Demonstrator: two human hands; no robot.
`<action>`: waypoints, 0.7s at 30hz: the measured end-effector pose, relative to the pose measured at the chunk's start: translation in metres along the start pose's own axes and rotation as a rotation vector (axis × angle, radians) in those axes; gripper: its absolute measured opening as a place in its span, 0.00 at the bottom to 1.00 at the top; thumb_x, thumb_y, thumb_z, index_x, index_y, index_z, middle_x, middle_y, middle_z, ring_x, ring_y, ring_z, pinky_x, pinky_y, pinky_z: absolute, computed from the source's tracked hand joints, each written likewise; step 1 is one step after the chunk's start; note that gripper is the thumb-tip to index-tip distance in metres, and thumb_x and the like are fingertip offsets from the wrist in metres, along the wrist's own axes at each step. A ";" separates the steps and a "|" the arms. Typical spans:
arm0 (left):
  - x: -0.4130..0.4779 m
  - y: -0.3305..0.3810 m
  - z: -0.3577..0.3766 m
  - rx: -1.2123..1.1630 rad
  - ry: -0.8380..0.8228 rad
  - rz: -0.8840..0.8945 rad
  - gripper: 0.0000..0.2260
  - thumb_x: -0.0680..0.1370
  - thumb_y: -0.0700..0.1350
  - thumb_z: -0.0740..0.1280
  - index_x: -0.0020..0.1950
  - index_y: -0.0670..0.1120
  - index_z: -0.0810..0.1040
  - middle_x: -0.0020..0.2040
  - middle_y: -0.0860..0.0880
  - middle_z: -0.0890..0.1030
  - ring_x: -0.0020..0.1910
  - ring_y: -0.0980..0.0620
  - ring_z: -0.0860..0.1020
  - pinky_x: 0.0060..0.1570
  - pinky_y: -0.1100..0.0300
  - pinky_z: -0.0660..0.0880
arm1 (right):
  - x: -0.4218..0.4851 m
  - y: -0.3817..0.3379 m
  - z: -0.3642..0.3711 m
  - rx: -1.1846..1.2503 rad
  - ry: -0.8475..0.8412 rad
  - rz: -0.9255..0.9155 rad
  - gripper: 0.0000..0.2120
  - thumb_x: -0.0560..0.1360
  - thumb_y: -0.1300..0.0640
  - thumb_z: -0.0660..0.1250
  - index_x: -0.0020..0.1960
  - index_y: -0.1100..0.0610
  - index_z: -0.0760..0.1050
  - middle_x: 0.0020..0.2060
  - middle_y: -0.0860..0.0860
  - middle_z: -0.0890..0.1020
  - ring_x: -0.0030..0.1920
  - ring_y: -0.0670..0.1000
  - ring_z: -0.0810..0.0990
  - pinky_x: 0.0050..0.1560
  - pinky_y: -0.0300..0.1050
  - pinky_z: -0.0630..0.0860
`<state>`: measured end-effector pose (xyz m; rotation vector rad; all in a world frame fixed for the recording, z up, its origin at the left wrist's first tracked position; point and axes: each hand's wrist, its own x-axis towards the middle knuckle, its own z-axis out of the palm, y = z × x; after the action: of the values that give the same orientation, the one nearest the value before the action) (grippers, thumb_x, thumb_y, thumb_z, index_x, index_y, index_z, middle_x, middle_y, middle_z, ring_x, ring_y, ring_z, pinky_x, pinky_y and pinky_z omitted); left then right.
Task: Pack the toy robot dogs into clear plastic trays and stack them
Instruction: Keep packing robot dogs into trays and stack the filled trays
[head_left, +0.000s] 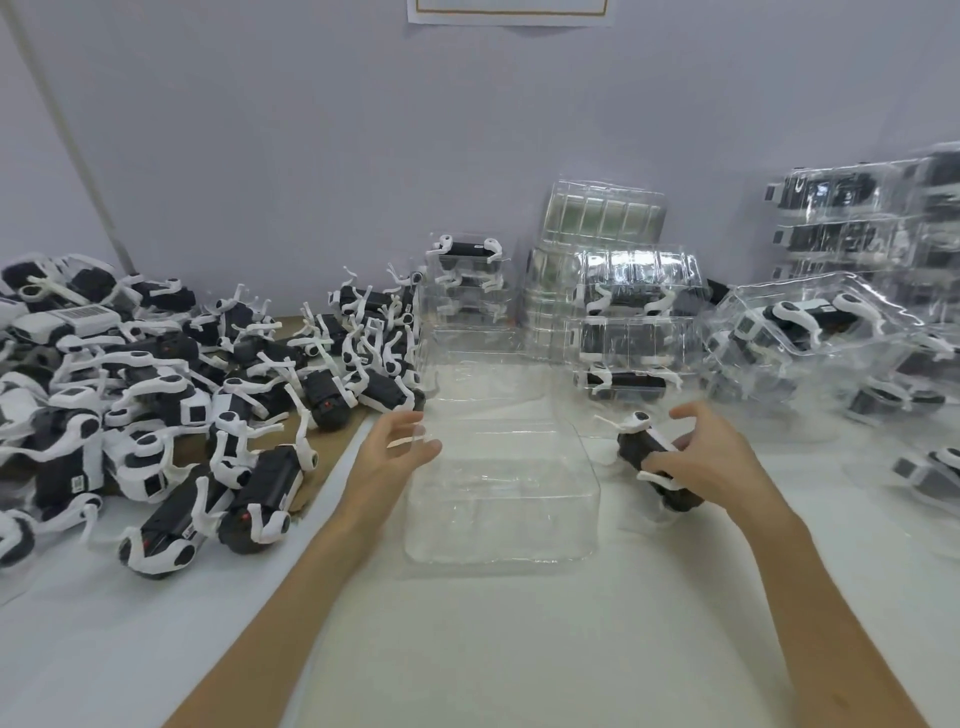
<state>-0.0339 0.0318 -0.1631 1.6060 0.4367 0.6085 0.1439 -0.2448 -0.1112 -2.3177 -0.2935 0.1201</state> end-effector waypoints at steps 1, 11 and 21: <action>0.000 0.000 0.000 -0.005 0.006 0.006 0.23 0.62 0.60 0.73 0.56 0.60 0.79 0.57 0.56 0.80 0.54 0.66 0.78 0.55 0.60 0.71 | 0.000 0.001 -0.001 0.065 0.071 -0.030 0.27 0.69 0.62 0.75 0.65 0.53 0.72 0.47 0.52 0.79 0.39 0.46 0.78 0.32 0.41 0.72; -0.006 0.007 0.008 -0.003 -0.202 0.010 0.17 0.69 0.53 0.70 0.58 0.56 0.81 0.56 0.53 0.84 0.62 0.55 0.79 0.63 0.59 0.71 | -0.043 -0.044 0.014 0.673 0.108 -0.636 0.21 0.70 0.69 0.75 0.56 0.48 0.81 0.49 0.43 0.85 0.49 0.46 0.84 0.43 0.38 0.81; -0.011 0.013 0.017 0.031 -0.198 0.084 0.12 0.75 0.44 0.67 0.58 0.51 0.80 0.51 0.59 0.84 0.55 0.62 0.80 0.48 0.75 0.71 | -0.060 -0.050 0.047 0.305 -0.115 -0.840 0.20 0.68 0.67 0.77 0.53 0.47 0.84 0.50 0.40 0.84 0.55 0.42 0.80 0.55 0.31 0.71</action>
<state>-0.0334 0.0102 -0.1526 1.7023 0.2337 0.5016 0.0689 -0.1930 -0.1080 -1.7284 -1.1828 -0.1167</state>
